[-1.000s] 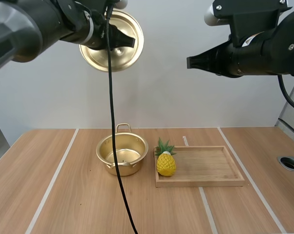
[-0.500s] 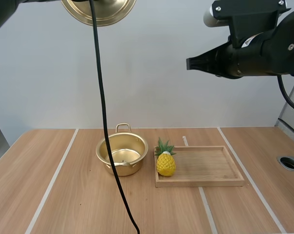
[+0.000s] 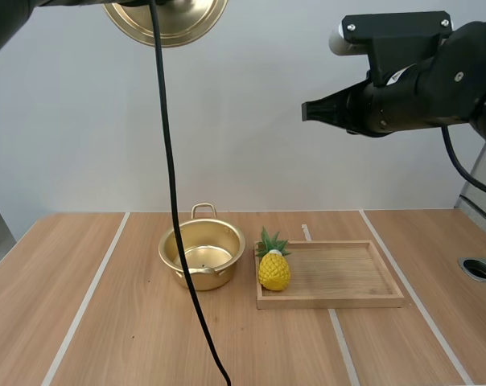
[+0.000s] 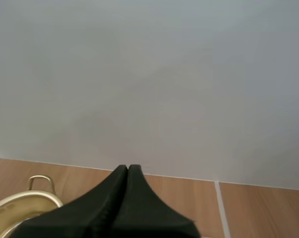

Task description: Open the pot, put the pineapple inside, and close it

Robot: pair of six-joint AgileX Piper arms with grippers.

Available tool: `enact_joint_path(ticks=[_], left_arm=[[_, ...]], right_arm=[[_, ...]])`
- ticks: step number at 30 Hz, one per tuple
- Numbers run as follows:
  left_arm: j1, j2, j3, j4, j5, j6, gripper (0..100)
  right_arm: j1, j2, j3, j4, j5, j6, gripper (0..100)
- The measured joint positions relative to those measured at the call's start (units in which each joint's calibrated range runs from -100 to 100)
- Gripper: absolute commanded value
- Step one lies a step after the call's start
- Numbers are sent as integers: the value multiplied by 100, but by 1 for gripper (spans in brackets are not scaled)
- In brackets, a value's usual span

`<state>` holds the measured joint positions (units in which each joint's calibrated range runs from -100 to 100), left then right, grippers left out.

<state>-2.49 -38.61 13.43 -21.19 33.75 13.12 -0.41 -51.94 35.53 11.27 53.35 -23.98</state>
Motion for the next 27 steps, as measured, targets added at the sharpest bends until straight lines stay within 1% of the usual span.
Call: enact_joint_path(ticks=[3,6,9,11,13,15,18,22,25,26,27], left_arm=[[0,0,0,0,0,0,0],[0,0,0,0,0,0,0],[0,0,0,0,0,0,0],[0,0,0,0,0,0,0],[0,0,0,0,0,0,0],[0,0,0,0,0,0,0],[0,0,0,0,0,0,0],[0,0,0,0,0,0,0],[0,0,0,0,0,0,0],[0,0,0,0,0,0,0],[0,0,0,0,0,0,0]], right_arm=[[0,143,0,226,-187,-246,0],[0,330,0,295,-436,-429,0],[0,504,0,306,-527,-486,0],[0,579,0,319,-527,-486,8],[0,673,0,359,-527,-486,13],[0,832,0,488,-527,-542,15],[0,1189,0,934,-527,-803,15],[0,1477,0,1191,-188,-1030,15],[0,1610,0,1226,334,-1253,16],[0,1644,0,1226,528,-1307,20],[0,1655,0,1226,688,-1340,27]])
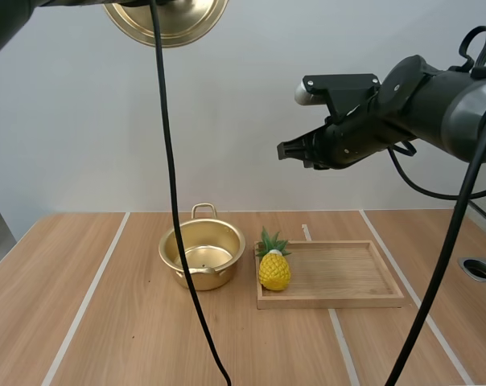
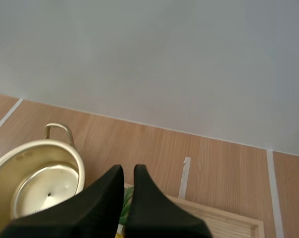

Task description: Open the pot, put the pineapple inside, and close it

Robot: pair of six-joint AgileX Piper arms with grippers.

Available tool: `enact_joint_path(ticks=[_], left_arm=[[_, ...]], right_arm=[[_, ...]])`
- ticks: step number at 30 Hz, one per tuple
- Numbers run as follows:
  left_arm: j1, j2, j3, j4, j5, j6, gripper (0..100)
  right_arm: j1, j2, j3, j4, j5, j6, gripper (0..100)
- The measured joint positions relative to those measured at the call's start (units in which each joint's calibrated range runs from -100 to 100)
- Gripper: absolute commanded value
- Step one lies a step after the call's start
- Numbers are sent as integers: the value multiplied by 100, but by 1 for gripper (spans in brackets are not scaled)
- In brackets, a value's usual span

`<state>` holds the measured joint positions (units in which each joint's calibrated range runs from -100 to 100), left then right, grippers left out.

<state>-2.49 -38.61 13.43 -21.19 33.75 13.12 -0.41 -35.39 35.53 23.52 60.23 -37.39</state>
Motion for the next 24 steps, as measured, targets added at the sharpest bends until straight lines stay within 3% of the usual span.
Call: enact_joint_path(ticks=[5,7,14,24], left_arm=[[0,0,0,0,0,0,0],[0,0,0,0,0,0,0],[0,0,0,0,0,0,0],[0,0,0,0,0,0,0]], right_arm=[[0,15,0,100,769,-65,85],[0,15,0,138,980,-76,94],[0,15,0,155,1530,-152,100],[0,15,0,177,2252,-160,100]])
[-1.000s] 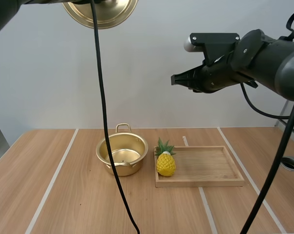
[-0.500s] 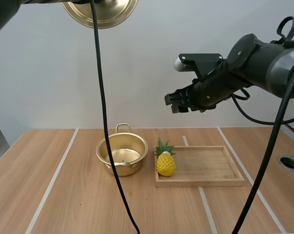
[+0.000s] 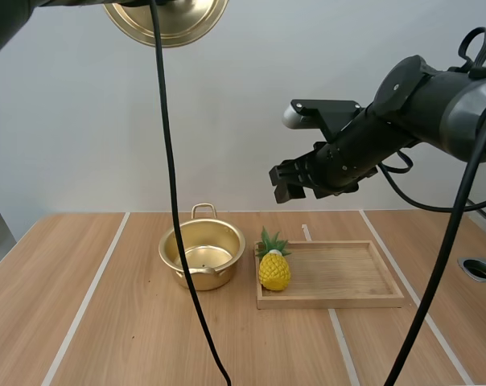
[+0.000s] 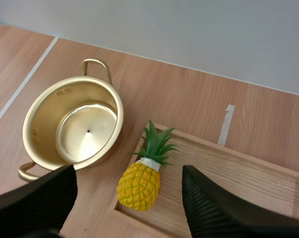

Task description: Open the pot, put the pineapple inside, and close it

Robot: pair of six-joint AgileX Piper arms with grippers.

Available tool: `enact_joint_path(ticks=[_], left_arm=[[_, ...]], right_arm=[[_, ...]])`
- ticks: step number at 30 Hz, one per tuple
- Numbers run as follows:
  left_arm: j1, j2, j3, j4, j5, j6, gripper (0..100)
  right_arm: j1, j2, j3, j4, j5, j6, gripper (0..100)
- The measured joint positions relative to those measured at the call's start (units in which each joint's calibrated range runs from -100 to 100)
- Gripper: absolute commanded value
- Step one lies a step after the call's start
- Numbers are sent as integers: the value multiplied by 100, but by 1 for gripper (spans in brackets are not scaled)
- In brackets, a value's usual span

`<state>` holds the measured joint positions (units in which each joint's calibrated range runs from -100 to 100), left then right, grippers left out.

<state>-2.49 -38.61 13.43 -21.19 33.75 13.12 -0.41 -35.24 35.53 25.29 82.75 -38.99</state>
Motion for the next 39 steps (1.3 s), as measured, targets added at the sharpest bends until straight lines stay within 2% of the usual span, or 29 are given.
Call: enact_joint_path(ticks=[16,28,39], left_arm=[[0,0,0,0,0,0,0],[0,0,0,0,18,0,0],[0,0,0,0,18,0,0]], right_arm=[[0,430,141,285,368,-22,100],[0,1052,795,496,-226,-361,100],[72,1462,849,676,-331,-732,100]])
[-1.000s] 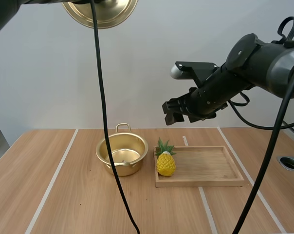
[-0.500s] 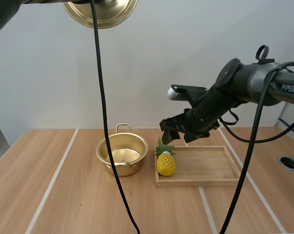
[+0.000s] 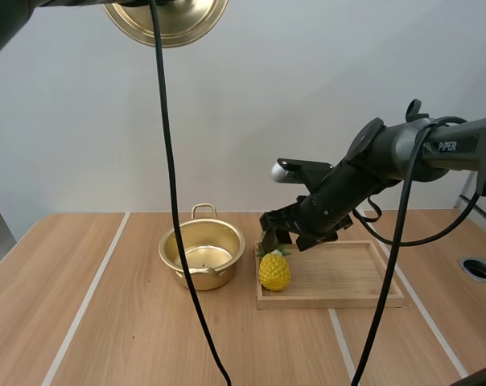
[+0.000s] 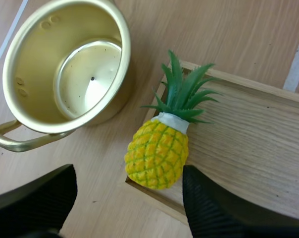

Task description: Open the pot, put the pineapple inside, and close it

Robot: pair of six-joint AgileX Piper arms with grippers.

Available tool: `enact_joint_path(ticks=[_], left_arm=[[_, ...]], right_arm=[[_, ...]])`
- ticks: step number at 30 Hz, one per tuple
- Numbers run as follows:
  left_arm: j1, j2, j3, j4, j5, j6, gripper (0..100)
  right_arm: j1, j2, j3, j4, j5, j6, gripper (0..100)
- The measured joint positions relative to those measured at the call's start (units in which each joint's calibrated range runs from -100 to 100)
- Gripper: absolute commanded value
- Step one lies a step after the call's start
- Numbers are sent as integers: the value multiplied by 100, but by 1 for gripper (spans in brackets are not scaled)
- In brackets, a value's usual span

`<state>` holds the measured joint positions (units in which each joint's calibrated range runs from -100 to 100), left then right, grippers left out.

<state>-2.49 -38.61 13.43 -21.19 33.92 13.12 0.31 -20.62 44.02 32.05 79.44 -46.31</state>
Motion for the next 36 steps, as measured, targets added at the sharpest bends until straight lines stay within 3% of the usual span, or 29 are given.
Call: enact_joint_path(ticks=[12,20,36], left_arm=[[0,0,0,0,0,0,0],[0,0,0,0,0,0,0],[0,0,0,0,0,0,0]], right_arm=[[474,13,6,-190,-975,-71,100],[506,23,119,-580,-1462,-71,100],[506,693,700,-683,-2131,-71,100]])
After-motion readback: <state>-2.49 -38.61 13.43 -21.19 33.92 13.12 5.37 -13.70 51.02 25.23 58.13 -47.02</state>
